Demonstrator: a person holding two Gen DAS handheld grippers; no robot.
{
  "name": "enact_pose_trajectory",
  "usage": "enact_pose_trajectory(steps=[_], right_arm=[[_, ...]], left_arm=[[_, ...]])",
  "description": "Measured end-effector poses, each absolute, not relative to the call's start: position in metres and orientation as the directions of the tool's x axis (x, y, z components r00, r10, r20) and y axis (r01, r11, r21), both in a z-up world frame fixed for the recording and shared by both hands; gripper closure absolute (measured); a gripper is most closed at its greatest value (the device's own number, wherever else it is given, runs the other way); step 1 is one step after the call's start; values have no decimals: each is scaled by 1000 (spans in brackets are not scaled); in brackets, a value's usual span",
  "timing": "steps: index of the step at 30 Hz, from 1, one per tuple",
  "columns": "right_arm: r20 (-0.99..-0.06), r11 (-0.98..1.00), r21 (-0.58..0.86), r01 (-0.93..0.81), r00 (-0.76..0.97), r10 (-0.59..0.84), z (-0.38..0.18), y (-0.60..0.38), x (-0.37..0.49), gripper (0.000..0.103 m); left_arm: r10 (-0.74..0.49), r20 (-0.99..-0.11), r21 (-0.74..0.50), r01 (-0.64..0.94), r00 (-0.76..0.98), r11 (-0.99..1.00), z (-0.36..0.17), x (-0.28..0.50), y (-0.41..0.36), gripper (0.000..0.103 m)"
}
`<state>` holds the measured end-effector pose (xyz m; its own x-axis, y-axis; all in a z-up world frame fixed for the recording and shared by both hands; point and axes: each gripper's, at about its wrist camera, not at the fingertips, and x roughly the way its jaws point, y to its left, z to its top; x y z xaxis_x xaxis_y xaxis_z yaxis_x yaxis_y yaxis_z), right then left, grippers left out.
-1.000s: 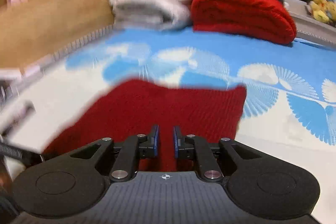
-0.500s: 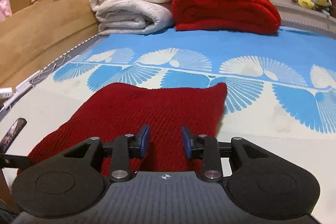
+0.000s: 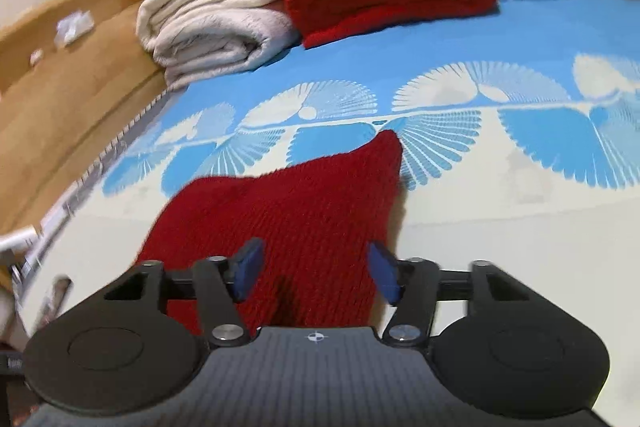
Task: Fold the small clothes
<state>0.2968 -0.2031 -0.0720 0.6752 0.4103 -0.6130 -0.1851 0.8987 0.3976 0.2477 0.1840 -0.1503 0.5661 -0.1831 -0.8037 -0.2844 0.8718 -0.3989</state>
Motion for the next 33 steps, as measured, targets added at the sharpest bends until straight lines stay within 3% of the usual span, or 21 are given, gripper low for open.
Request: enact_pose_trajectory(steps=[2,7,13,18,19,21,24,28,33], right_arm=[[-606,874,460,-159,663,440,-73,-216,306,20],[-616,797,602,-49,607,503,-96,-241,347,19],[-638,728,683,57,531,557,-140,-252,406,19],[-572,640,769,12,459,679,-168,-244,448,18],[-554,626,780,-26,436,709,-171,-239,455,22],[-569,647,760,-62,417,708,-172,-226,465,60],[-580,689,709,-150,431,691,-160,-213,469,74],[-561,723,670,-166,524,640,-135,-220,468,77],[-528,758,652,-33,698,484,-137,-266,457,78]], left_arm=[[-221,-792,-441,-283,569,851,-145,244,180,0],[-280,-777,-495,-272,564,825,-146,248,160,0],[-308,-798,-537,-380,518,753,-173,262,158,1],[-289,-782,-565,-433,552,702,-174,259,159,1],[-269,-785,-558,-449,557,698,-174,258,158,10],[-206,-804,-507,-461,558,728,-169,257,157,25],[-166,-811,-466,-447,562,763,-157,265,154,44],[-104,-824,-360,-374,556,855,-139,310,140,53],[-83,-839,-275,-288,537,917,-130,419,115,55]])
